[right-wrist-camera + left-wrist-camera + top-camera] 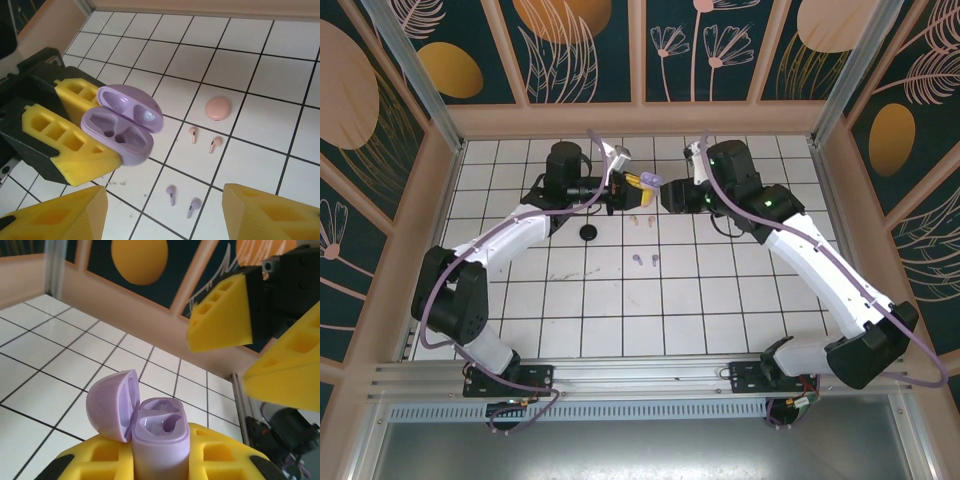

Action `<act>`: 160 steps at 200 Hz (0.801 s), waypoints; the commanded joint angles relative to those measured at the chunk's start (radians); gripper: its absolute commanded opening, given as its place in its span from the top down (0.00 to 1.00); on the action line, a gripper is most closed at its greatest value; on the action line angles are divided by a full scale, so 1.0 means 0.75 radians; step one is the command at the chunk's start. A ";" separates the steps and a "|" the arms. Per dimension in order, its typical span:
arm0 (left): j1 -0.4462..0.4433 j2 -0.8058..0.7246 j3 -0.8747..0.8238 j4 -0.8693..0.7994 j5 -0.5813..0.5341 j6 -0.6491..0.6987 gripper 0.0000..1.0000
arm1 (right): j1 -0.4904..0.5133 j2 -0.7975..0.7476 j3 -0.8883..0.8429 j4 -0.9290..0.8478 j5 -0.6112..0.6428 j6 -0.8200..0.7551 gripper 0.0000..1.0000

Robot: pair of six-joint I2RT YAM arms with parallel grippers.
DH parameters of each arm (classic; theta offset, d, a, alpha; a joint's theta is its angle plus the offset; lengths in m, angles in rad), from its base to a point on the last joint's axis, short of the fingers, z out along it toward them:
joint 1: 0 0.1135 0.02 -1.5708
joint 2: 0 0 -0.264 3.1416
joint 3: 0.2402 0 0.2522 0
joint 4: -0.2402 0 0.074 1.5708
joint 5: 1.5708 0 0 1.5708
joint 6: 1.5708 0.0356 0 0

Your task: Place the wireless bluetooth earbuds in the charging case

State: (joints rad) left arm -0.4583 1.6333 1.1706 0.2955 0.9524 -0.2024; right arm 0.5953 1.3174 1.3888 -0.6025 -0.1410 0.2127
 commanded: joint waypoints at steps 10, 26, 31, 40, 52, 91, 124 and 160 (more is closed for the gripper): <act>-0.002 -0.091 -0.127 0.324 -0.202 -0.153 1.00 | -0.028 0.015 0.058 0.073 -0.096 0.173 0.37; -0.003 -0.134 -0.195 0.438 -0.303 -0.197 1.00 | -0.029 0.035 0.095 0.092 -0.127 0.223 0.37; -0.004 -0.146 -0.213 0.463 -0.331 -0.206 1.00 | -0.029 0.042 0.107 0.097 -0.138 0.237 0.37; -0.002 -0.171 -0.239 0.501 -0.387 -0.221 1.00 | -0.030 0.055 0.130 0.103 -0.151 0.257 0.37; -0.003 -0.202 -0.257 0.536 -0.453 -0.225 1.00 | -0.032 0.073 0.167 0.098 -0.153 0.271 0.37; -0.002 -0.258 -0.340 0.575 -0.614 -0.235 1.00 | -0.057 0.087 0.241 0.124 -0.186 0.306 0.38; -0.003 -0.286 -0.378 0.603 -0.668 -0.250 1.00 | -0.057 0.088 0.281 0.146 -0.234 0.303 0.38; -0.003 -0.295 -0.399 0.618 -0.697 -0.250 1.00 | -0.112 0.117 0.303 0.187 -0.276 0.329 0.40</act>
State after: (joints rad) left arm -0.4583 1.4406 0.8848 0.7006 0.4644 -0.3729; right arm 0.5346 1.3800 1.5665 -0.5076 -0.3016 0.4297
